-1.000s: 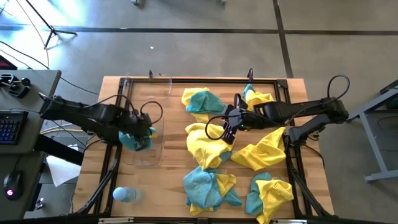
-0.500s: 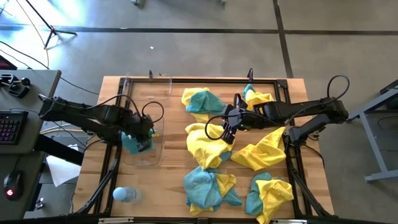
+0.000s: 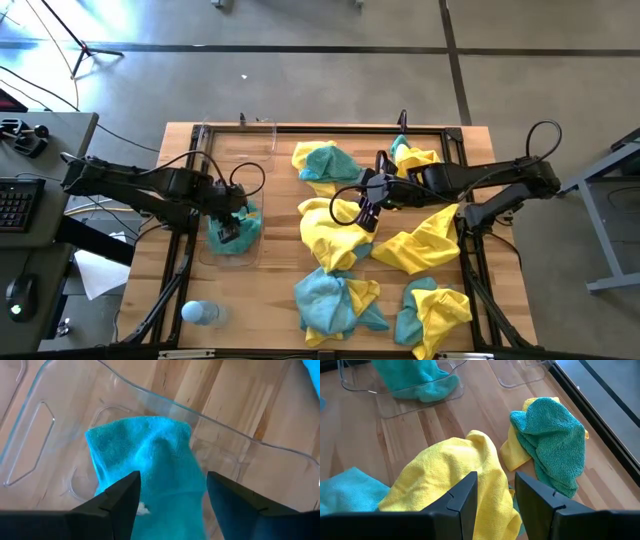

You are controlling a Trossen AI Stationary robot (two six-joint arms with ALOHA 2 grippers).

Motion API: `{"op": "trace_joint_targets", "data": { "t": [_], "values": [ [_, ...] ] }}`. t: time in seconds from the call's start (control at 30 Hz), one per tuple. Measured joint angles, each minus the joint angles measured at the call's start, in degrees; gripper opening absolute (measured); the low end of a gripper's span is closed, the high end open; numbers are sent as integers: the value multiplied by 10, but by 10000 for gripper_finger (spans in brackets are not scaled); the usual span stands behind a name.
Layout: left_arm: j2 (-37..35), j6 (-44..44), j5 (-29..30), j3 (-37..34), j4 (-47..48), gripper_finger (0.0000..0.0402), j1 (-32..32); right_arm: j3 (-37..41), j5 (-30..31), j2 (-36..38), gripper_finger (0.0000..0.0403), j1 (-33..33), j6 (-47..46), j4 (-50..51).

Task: Sort microfiber towel by color & place in baskets
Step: Put the blue microfiber cloth into the bottom transparent bin

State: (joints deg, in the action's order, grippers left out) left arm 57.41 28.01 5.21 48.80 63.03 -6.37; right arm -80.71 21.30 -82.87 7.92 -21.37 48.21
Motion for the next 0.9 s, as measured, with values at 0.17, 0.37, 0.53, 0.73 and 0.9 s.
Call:
{"op": "trace_joint_targets", "data": {
  "t": [0.17,0.37,0.53,0.73,0.9],
  "values": [
    [0,0,0,0,3,218,0,0,0,0,126,0,1,0],
    [14,-4,2,0,26,213,-10,0,1,0,126,0,7,0],
    [39,-22,0,-11,46,200,-25,0,1,0,126,0,4,0],
    [71,-28,-7,-50,43,184,-36,0,1,0,126,0,-6,0],
    [95,-43,-7,-79,27,164,-36,0,0,0,126,0,-7,0]
  ]
}}
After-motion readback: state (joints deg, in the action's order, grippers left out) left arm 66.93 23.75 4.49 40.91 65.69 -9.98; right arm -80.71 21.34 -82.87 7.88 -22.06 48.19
